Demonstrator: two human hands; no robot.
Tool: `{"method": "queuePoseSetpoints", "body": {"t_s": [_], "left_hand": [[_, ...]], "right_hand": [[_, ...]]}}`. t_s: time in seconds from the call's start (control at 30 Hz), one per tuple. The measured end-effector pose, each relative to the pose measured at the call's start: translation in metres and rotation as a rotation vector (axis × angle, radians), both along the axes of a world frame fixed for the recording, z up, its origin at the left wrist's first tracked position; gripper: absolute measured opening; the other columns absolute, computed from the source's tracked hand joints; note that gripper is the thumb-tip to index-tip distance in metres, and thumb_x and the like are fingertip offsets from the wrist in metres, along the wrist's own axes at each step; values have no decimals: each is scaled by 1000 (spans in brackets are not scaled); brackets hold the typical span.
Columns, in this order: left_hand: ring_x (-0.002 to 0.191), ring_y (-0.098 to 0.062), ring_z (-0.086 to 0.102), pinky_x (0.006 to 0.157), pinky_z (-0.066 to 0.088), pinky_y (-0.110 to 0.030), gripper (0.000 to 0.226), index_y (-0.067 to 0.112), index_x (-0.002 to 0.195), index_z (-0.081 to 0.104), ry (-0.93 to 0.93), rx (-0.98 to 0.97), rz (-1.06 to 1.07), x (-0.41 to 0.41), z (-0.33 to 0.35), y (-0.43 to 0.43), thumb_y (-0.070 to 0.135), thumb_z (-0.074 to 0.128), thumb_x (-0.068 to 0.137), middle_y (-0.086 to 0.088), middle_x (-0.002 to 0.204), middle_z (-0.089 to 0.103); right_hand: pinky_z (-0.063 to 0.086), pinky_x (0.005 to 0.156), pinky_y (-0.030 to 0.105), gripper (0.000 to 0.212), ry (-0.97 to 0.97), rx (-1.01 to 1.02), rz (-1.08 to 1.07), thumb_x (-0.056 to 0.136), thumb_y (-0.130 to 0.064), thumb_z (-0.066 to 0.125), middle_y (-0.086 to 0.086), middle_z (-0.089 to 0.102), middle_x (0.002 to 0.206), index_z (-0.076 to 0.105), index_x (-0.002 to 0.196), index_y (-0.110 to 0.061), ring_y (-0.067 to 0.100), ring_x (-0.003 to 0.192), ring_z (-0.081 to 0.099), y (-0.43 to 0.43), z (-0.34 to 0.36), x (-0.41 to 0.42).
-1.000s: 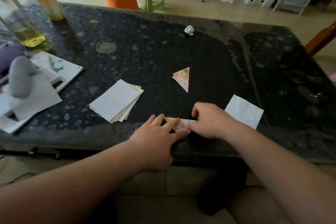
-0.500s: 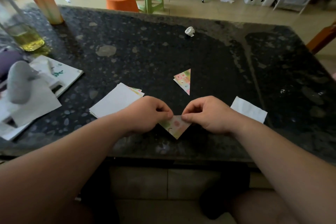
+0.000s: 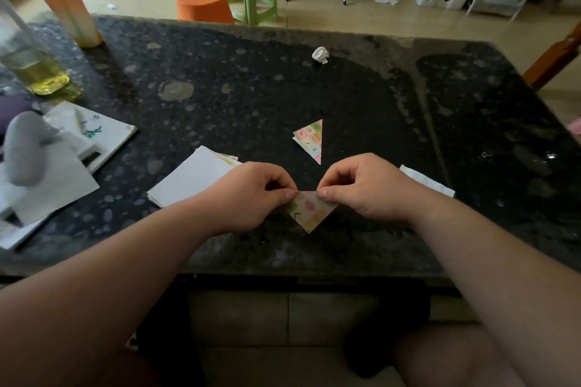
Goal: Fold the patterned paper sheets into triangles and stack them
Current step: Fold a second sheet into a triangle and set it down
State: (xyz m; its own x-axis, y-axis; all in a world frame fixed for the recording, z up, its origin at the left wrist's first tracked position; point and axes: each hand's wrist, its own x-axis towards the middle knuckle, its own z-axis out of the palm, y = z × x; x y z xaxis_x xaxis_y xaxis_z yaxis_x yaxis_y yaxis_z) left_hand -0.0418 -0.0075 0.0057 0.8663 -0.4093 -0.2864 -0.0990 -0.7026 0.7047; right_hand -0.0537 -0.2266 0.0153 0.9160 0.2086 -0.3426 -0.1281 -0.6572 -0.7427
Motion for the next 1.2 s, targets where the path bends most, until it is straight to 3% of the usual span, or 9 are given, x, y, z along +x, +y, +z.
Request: {"method": "queuePoseSetpoints", "body": {"t_s": [0.2, 0.37, 0.47, 0.63, 0.73, 0.87, 0.93, 1.0, 1.2], "left_hand": [[72, 3, 61, 66, 43, -19, 21, 41, 79, 64, -54, 27, -57, 0, -2, -10, 30, 66, 97, 19, 77, 67], [72, 2, 62, 66, 47, -19, 18, 38, 82, 68, -37, -33, -39, 1, 0, -5, 29, 67, 97, 20, 75, 69], [67, 7, 60, 60, 41, -11, 16, 35, 82, 70, -34, -56, -21, 4, 0, -2, 28, 68, 96, 22, 73, 69], [67, 4, 63, 65, 45, -17, 13, 31, 84, 73, 11, -88, 52, 9, -2, 7, 28, 69, 96, 18, 76, 71], [52, 8, 56, 48, 37, -8, 14, 28, 84, 72, 12, -46, 85, 12, -5, 11, 26, 68, 97, 18, 65, 66], [59, 6, 58, 54, 38, -13, 16, 31, 83, 70, 20, 40, 80, 13, -9, 13, 27, 67, 97, 20, 67, 66], [69, 3, 60, 61, 39, -16, 18, 34, 81, 68, 5, 71, 40, 11, -10, 8, 27, 67, 97, 18, 75, 67], [68, 5, 59, 61, 38, -13, 21, 37, 78, 66, -37, 83, -7, 8, -9, 1, 26, 67, 96, 17, 75, 66], [62, 7, 58, 61, 43, -15, 16, 32, 81, 71, -15, -39, 9, 8, -7, -3, 25, 69, 95, 21, 68, 67]], "right_hand": [[61, 76, 26, 14, -32, -88, 104, 92, -23, 74, -10, 76, 80, 79, 80, -27, 3, 80, 71, 18, 4, 3], [61, 79, 27, 18, 17, -37, 91, 91, -14, 74, -10, 78, 82, 79, 81, -28, 4, 83, 73, 16, 10, 5], [59, 75, 21, 14, 33, -36, 64, 90, -15, 76, -10, 77, 82, 81, 83, -26, 3, 82, 72, 11, 14, 6], [57, 69, 22, 15, 115, -19, 10, 91, -5, 72, 0, 79, 78, 81, 85, -14, 9, 76, 75, -9, 23, 6], [58, 75, 26, 17, 159, -167, 8, 93, -2, 68, 1, 78, 75, 79, 85, -12, 7, 73, 74, -30, 30, 9], [57, 76, 28, 13, 22, -226, -98, 91, -13, 73, -5, 78, 78, 79, 83, -21, 8, 80, 73, -32, 27, 12], [55, 76, 25, 5, -45, -199, -18, 89, -32, 77, -10, 76, 87, 79, 93, -29, 5, 85, 69, -11, 23, 12], [53, 75, 20, 15, -16, -235, 128, 89, -44, 76, -16, 73, 93, 77, 100, -33, 0, 88, 67, 11, 15, 13], [58, 82, 26, 10, 73, -158, 151, 96, -30, 71, -15, 76, 87, 81, 94, -31, 2, 87, 70, 19, 5, 14]]}}
